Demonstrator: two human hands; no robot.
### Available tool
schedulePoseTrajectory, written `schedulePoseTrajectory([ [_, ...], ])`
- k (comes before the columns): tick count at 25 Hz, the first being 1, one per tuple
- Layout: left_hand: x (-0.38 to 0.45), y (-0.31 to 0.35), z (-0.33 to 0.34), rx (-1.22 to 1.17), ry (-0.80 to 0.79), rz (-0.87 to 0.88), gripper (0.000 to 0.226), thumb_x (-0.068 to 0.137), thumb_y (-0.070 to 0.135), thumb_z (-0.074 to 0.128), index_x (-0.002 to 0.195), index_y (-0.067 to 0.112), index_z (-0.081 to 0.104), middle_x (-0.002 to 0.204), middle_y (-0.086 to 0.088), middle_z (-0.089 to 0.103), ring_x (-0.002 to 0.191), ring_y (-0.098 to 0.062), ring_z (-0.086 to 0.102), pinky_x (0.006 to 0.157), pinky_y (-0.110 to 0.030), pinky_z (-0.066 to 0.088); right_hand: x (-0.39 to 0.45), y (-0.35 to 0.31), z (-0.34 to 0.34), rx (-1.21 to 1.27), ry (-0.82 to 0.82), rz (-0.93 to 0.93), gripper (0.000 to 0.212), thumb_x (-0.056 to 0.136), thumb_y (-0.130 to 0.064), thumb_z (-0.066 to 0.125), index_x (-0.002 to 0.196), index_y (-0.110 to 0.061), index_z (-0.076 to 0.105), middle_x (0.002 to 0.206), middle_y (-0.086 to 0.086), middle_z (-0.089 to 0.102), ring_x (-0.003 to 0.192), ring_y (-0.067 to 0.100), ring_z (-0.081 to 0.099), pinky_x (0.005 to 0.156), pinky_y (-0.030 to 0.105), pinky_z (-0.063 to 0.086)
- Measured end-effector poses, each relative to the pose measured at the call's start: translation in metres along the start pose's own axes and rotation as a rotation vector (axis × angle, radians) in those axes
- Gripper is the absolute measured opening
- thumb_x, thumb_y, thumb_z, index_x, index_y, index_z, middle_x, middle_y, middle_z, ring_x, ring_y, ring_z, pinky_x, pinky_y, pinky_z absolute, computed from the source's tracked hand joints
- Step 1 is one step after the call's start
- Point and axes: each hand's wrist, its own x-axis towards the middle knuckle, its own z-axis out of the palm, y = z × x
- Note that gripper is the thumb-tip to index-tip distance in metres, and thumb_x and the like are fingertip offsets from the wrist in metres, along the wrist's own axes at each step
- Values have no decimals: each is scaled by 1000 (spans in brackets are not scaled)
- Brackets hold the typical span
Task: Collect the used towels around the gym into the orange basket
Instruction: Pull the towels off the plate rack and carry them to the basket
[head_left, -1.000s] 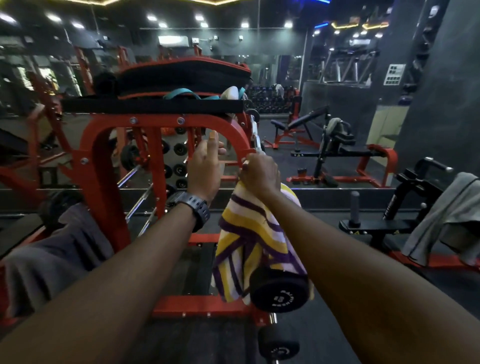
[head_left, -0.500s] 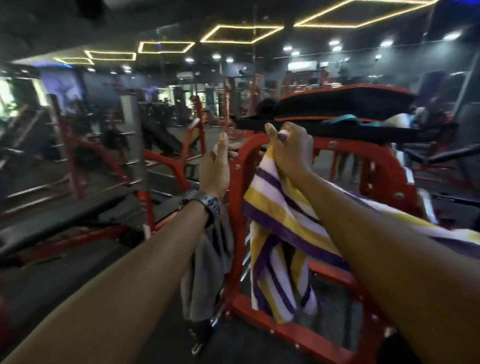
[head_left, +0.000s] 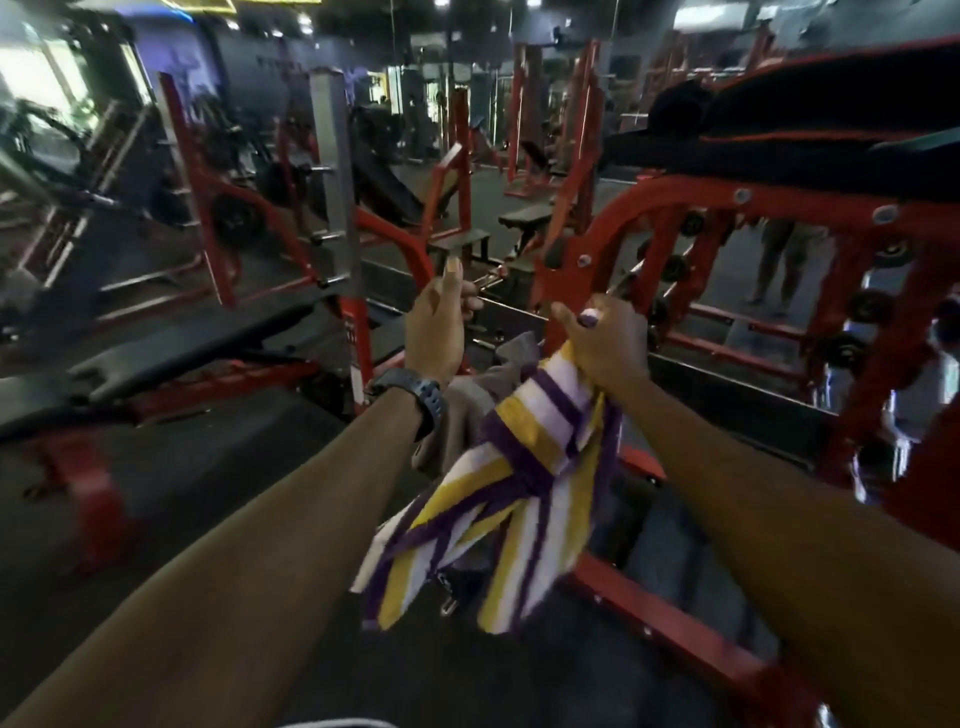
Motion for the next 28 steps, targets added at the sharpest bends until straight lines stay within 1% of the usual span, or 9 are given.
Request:
schedulePoseTrajectory([
  [2, 7, -24, 7, -27, 16, -60, 59, 92, 67, 41, 87, 14, 66, 85, -8, 70, 74, -12, 62, 78, -33, 49, -2, 32, 14, -14, -39, 59, 42, 90, -45, 70, 70, -10, 57, 68, 6, 62, 71, 30, 64, 73, 49, 56],
  [5, 25, -48, 25, -17, 41, -117, 48, 104, 50, 39, 91, 11, 64, 85, -6, 69, 74, -11, 61, 77, -29, 46, 10, 64, 25, -32, -64, 81, 41, 89, -47, 69, 75, -10, 61, 73, 9, 67, 73, 29, 66, 75, 50, 57],
  [9, 46, -85, 64, 41, 51, -170, 52, 104, 54, 38, 90, 12, 65, 86, -5, 69, 79, -14, 61, 74, -28, 45, 35, 105, 34, -79, -99, 52, 44, 89, -46, 70, 69, -10, 55, 66, 7, 62, 70, 29, 63, 67, 41, 53],
  [14, 66, -125, 91, 91, 67, -245, 52, 103, 55, 37, 93, 12, 65, 83, 1, 68, 69, -3, 61, 66, -19, 45, 57, 145, 50, -114, -184, 30, 46, 91, -48, 68, 69, -11, 53, 65, 6, 60, 67, 26, 59, 61, 36, 46],
  [16, 77, -145, 94, 106, 69, -280, 49, 103, 56, 39, 89, 16, 64, 83, 3, 68, 70, -3, 61, 69, -21, 45, 67, 154, 58, -140, -218, 39, 45, 92, -48, 67, 71, -10, 54, 65, 4, 60, 64, 22, 57, 57, 32, 39],
  [20, 105, -182, 94, 168, 35, -339, 50, 97, 65, 40, 83, 25, 66, 83, 6, 70, 84, -14, 64, 86, -36, 51, 85, 162, 84, -123, -237, 39, 42, 93, -42, 68, 69, -11, 53, 63, 5, 58, 58, 16, 52, 52, 29, 32],
  [23, 118, -201, 91, 211, -23, -357, 52, 102, 58, 38, 98, 16, 69, 93, 3, 68, 90, -15, 61, 87, -34, 46, 97, 156, 110, -117, -265, 36, 43, 93, -41, 68, 66, -13, 50, 59, 2, 54, 55, 13, 47, 50, 28, 32],
  [26, 129, -213, 87, 336, -99, -350, 54, 103, 56, 36, 103, 10, 65, 96, 0, 63, 87, -14, 56, 83, -31, 38, 105, 147, 136, -92, -301, 37, 42, 93, -39, 68, 65, -15, 49, 56, -3, 49, 52, 10, 43, 50, 25, 31],
  [28, 138, -226, 82, 671, -229, -312, 55, 102, 57, 38, 113, 8, 61, 107, -5, 64, 96, -21, 59, 84, -37, 43, 110, 144, 151, -78, -307, 31, 44, 93, -38, 69, 63, -18, 44, 54, -5, 45, 51, 10, 40, 49, 28, 30],
])
